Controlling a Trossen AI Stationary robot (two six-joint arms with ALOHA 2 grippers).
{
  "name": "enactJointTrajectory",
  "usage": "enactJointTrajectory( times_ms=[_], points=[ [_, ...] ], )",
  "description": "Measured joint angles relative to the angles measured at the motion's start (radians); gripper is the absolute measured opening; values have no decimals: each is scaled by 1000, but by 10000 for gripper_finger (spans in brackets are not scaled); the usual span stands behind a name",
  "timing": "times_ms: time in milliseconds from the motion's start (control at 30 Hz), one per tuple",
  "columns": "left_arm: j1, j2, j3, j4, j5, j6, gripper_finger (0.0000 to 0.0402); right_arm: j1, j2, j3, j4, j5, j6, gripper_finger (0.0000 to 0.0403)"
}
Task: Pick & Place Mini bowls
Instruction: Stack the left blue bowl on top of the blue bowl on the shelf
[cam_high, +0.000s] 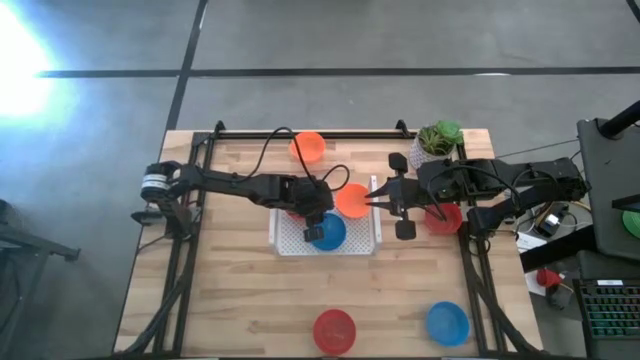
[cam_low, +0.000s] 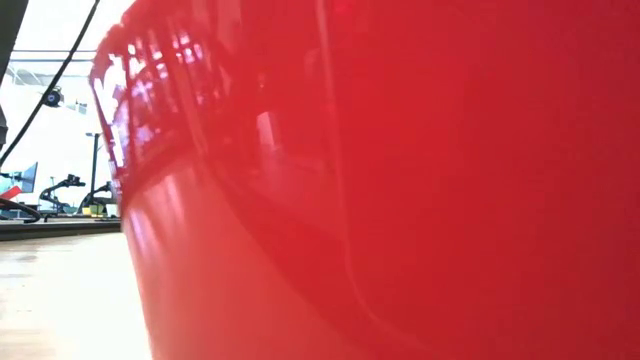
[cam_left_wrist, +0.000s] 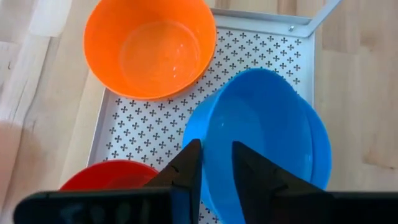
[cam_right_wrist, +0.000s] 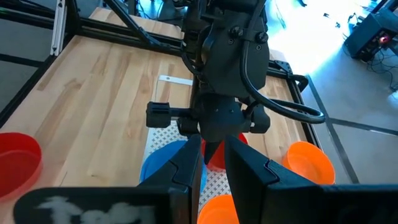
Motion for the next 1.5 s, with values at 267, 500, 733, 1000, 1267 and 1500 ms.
enactJointTrajectory(
  times_ms=[267,500,733,1000,1267,1500],
  points=[
    [0,-40,25,-10,0,-1,83,0,0,0,0,0,-6,66],
    [0,-26,21,8,0,10,68,0,0,0,0,0,-5,66],
    [0,-2,20,7,-1,21,5,0,0,0,4,0,-4,66],
    [1,22,18,31,-2,21,1,0,0,0,6,0,-5,66],
    [3,59,5,38,-2,9,0,0,0,0,8,0,-2,66],
    [3,46,10,17,-2,9,0,0,0,0,8,0,-2,66]
  ],
)
